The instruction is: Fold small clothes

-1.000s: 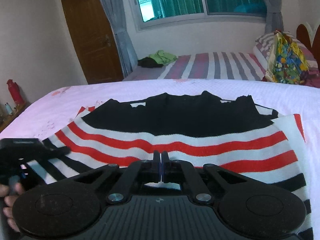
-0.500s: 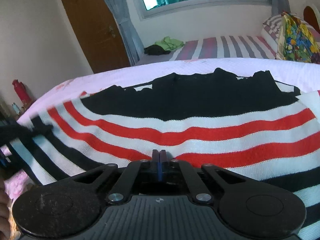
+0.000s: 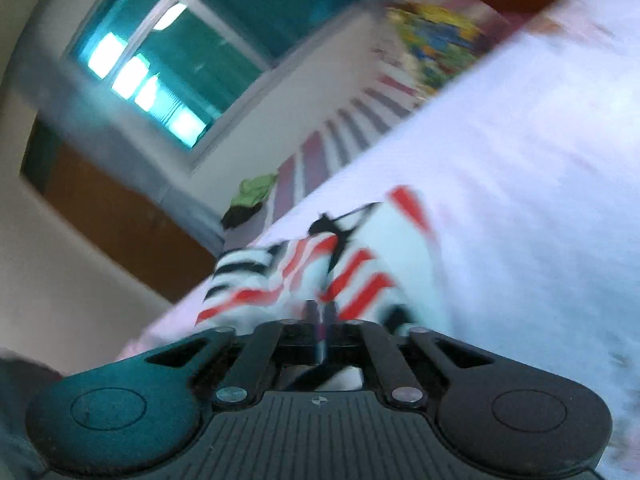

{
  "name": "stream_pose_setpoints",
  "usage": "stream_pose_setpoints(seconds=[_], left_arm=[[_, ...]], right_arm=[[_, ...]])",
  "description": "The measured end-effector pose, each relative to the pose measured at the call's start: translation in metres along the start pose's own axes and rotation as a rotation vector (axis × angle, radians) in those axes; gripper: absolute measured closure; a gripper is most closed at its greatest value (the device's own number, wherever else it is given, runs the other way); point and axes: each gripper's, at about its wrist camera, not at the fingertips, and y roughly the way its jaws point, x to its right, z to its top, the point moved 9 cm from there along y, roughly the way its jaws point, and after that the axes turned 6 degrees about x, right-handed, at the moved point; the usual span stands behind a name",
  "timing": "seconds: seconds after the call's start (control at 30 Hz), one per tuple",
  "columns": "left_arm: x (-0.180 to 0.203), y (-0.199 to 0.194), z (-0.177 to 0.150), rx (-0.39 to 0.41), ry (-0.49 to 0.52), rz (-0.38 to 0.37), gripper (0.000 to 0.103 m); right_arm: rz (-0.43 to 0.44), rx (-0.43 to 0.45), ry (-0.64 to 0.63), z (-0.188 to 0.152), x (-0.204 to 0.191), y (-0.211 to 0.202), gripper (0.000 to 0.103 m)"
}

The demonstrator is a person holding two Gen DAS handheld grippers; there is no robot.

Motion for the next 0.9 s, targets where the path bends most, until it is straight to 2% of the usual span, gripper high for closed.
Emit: stream_pose_setpoints(seconds=[0.03, 0.07, 0.13, 0.17, 0.2, 0.23, 0.3, 0.37, 0.47, 0.5, 0.53, 0.57, 0.67, 0.8, 0.87, 0.9], left_arm=[[0.006, -0.005, 0.001, 0.016, 0.03, -0.003, 0.054], [0.012, -0.015, 0.002, 0.026, 0.032, -0.048, 0.039], [0.012, -0.054, 0.012, 0.107, -0.046, -0.167, 0.036], [0.002, -0.073, 0.02, 0.149, -0.087, -0.204, 0.035], [-0.009, -0.09, 0.026, 0.178, -0.125, -0.208, 0.035], [-0.025, -0.105, 0.031, 0.215, -0.158, -0.189, 0.033], [-0.066, -0.117, 0.03, 0.265, -0.194, -0.095, 0.028], [-0.105, -0.111, 0.023, 0.223, -0.207, 0.032, 0.028], [-0.134, -0.098, 0.007, 0.186, -0.244, 0.076, 0.028], [-0.141, -0.09, 0.002, 0.173, -0.252, 0.086, 0.027], [-0.147, -0.081, -0.004, 0.15, -0.26, 0.098, 0.022], [-0.153, -0.077, -0.006, 0.145, -0.277, 0.098, 0.016], [-0.159, -0.061, -0.001, 0.191, -0.275, 0.131, 0.007], [-0.156, -0.069, 0.004, 0.219, -0.289, 0.162, 0.004], [-0.156, -0.072, 0.007, 0.233, -0.262, 0.175, 0.004], [-0.154, -0.075, 0.007, 0.243, -0.236, 0.185, 0.004]], right_arm=[[-0.01, 0.039, 0.007, 0.008, 0.005, -0.01, 0.006], [0.01, 0.061, 0.007, 0.016, 0.004, -0.019, 0.006], [0.05, 0.056, 0.013, 0.023, -0.001, -0.027, 0.006], [0.067, 0.053, 0.015, 0.024, -0.004, -0.029, 0.006], [0.09, 0.045, 0.018, 0.024, -0.007, -0.03, 0.006], [0.113, 0.028, 0.021, 0.022, -0.012, -0.028, 0.006], [0.132, -0.017, 0.02, 0.018, -0.019, -0.018, 0.006], [0.136, -0.062, 0.006, 0.011, -0.028, -0.004, 0.006], [0.148, -0.131, 0.009, -0.002, -0.035, 0.015, 0.006], [0.133, -0.156, 0.006, -0.006, -0.035, 0.021, 0.009], [0.118, -0.186, 0.001, -0.01, -0.035, 0.028, 0.018], [0.106, -0.213, -0.002, -0.014, -0.035, 0.035, 0.021], [0.065, -0.28, -0.023, -0.033, -0.027, 0.045, 0.023], [0.06, -0.301, -0.076, -0.037, -0.029, 0.048, 0.023], [0.043, -0.3, -0.129, -0.039, -0.032, 0.049, 0.035], [0.031, -0.306, -0.152, -0.042, -0.033, 0.05, 0.046]])
